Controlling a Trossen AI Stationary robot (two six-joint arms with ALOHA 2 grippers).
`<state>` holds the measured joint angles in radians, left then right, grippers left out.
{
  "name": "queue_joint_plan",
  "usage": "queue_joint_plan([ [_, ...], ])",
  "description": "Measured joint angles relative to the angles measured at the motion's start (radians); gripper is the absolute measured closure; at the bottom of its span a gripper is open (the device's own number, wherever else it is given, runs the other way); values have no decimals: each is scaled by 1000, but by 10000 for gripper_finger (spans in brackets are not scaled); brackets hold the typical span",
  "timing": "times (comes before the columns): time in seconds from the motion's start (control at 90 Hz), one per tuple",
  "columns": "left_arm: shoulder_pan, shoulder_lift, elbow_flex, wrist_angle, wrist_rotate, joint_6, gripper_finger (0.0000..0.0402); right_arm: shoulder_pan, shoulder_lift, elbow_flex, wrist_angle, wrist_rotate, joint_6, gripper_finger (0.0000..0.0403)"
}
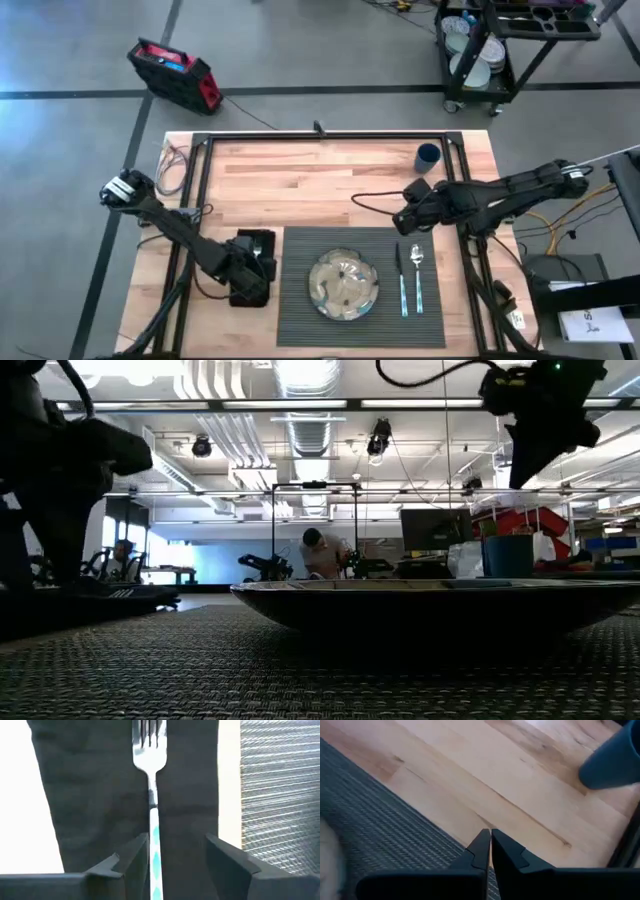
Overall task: Set table place
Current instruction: Adjust the folded black napkin on the table
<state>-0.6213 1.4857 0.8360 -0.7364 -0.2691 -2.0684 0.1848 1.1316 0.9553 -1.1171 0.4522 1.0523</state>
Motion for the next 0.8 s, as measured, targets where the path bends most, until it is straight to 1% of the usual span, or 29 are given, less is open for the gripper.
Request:
queue_joint_plan([
  [0.078,0,-38,0,-10,-19,21,223,1,0,40,0,-8,-26,403],
  [0.189,0,-97,1,-27,-76,79,222,10,1,94,11,-8,-25,403],
  [0.333,1,-185,1,-46,-169,258,228,15,1,138,122,-7,-6,403],
  [0.433,1,-245,1,-42,-264,424,237,16,4,145,271,-7,-13,403],
  [0.522,4,-287,1,-42,-315,602,246,16,19,130,441,-7,-13,403],
  [0.656,10,-325,1,-42,-313,872,262,20,101,124,679,-8,-12,403],
  [0.733,11,-330,1,-43,-302,986,272,30,178,128,787,-9,-1,403],
  [0.8,11,-329,1,-45,-283,1076,281,41,255,142,845,-23,20,403],
])
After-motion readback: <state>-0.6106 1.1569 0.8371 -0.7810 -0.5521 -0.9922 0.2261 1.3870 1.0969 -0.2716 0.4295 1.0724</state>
